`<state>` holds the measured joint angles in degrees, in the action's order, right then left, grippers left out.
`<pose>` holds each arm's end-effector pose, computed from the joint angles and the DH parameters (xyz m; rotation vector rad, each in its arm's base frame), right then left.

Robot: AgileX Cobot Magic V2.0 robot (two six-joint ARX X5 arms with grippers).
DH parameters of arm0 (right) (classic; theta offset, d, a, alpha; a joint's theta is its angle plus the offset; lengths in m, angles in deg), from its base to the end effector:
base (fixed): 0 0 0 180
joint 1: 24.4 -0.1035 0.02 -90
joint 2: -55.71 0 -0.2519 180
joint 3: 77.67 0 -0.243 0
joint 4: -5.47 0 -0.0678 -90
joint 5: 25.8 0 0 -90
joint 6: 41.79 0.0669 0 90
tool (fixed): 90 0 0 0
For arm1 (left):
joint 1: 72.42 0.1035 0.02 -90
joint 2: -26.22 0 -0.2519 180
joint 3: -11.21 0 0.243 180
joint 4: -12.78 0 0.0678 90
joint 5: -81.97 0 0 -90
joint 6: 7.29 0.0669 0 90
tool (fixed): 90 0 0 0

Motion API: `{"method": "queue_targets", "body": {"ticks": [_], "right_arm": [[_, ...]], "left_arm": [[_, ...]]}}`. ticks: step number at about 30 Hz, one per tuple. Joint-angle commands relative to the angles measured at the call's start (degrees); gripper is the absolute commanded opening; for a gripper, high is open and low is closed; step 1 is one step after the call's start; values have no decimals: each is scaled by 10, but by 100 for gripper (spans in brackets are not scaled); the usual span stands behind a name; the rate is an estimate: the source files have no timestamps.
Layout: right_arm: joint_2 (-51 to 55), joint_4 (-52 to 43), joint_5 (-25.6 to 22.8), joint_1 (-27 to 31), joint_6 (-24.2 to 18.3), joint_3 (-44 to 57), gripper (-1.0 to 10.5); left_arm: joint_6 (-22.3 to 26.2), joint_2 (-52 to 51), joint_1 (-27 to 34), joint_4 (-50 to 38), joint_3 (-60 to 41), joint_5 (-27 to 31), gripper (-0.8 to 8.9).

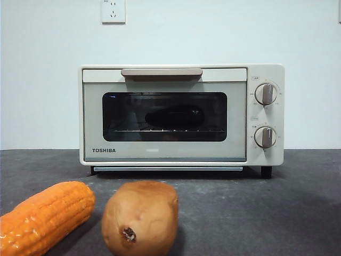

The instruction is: Take the eggplant from the table,put the eggplant in the oven

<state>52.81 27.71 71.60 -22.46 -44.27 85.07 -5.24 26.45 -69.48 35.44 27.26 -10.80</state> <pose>0.1369 0.0040 0.1581 -0.0320 0.1350 0.0981 0.1355 0.0037 0.1547 0.0298 0.1193 0.0008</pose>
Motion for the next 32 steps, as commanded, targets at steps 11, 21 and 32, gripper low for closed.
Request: {"method": "queue_targets", "body": {"ticks": [11,21,32], "right_arm": [[9,6,-1,1,34,23,5],[9,6,-1,1,33,23,5],[9,6,-1,1,33,23,5]], "left_arm": [[4,-1,1,-6,-16,0,4],[4,-1,1,-6,-16,0,4],[4,-1,1,-6,-16,0,4]]}}
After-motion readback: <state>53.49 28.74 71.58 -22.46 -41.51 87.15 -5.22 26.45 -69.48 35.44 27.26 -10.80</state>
